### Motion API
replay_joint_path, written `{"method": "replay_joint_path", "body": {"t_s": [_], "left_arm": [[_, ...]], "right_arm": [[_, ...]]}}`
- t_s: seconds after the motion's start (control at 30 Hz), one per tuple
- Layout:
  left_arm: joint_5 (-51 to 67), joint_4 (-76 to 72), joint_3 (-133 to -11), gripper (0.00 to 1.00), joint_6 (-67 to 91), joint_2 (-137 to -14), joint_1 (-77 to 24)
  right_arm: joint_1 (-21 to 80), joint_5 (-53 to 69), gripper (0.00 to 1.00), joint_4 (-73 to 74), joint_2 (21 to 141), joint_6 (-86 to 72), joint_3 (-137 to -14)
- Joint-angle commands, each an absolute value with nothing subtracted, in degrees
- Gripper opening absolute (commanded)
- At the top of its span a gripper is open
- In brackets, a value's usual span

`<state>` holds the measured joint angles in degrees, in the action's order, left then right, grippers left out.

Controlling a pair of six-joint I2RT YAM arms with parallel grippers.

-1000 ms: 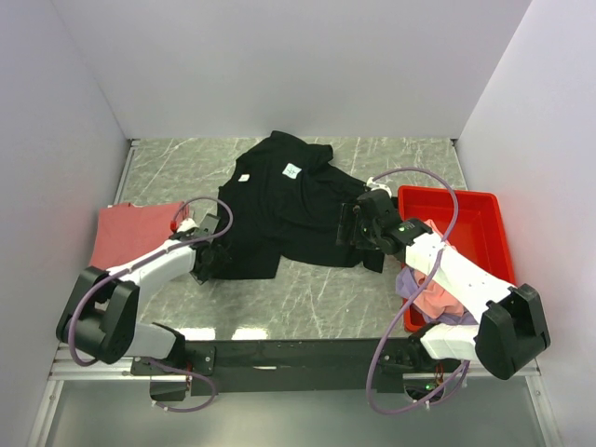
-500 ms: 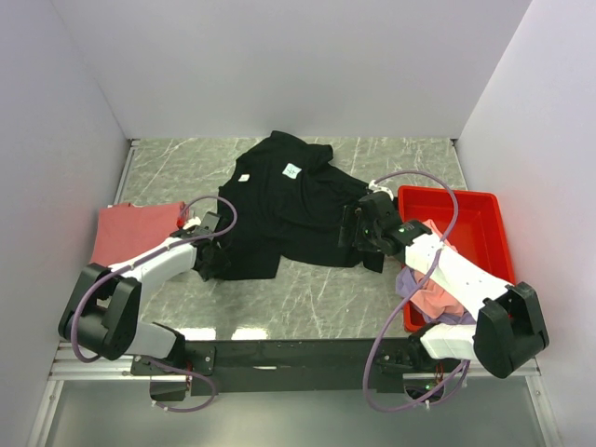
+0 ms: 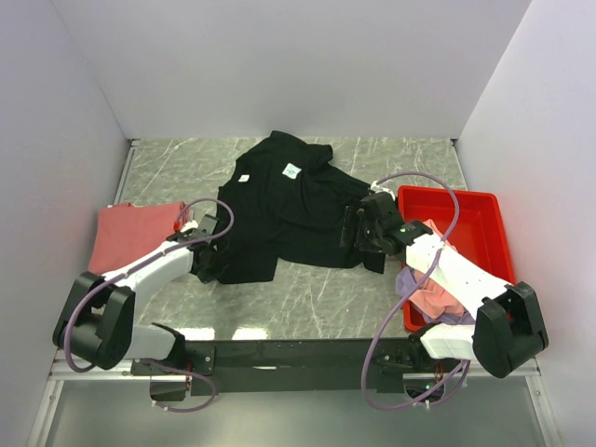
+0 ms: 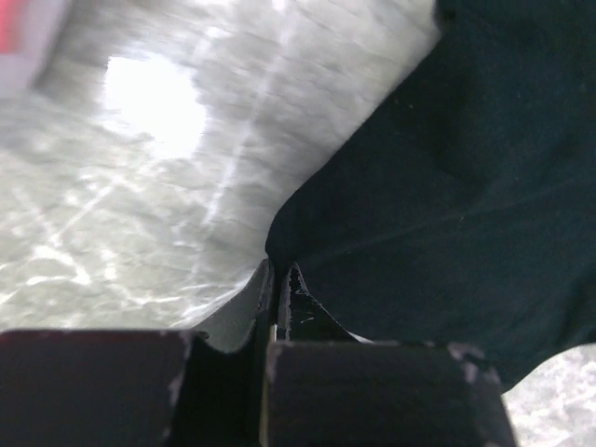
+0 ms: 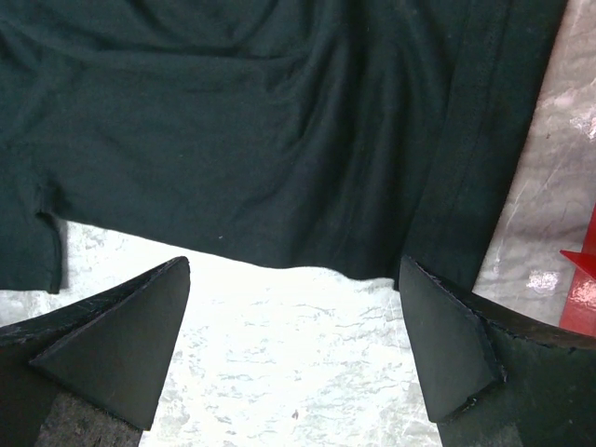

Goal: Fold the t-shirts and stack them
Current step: Flatten the tshirt out

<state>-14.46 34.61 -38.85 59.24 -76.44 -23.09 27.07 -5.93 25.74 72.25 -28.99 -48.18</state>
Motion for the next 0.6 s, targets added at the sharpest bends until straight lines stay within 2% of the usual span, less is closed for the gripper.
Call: {"method": "replay_joint_path", "body": {"t_s": [0.0,0.3,0.57], "left_arm": [[-20.47,38.23,-39.37,0.01,62.75,-73.92,-21.72],[-22.32,38.32,-37.79,0.01,63.37,-69.88,-17.06],[-24.26,39.38,-38.41,0.01,64.16,-67.77,-15.56]], "right_arm": [[26.72,-5.36,0.99,25.92,72.51,-28.48,-47.37],[28.04,-1.06,0.96,29.00,71.54,-30.76,-42.81],[28.39,-5.80,0.95,34.01,70.14,-32.52,-39.82]]}}
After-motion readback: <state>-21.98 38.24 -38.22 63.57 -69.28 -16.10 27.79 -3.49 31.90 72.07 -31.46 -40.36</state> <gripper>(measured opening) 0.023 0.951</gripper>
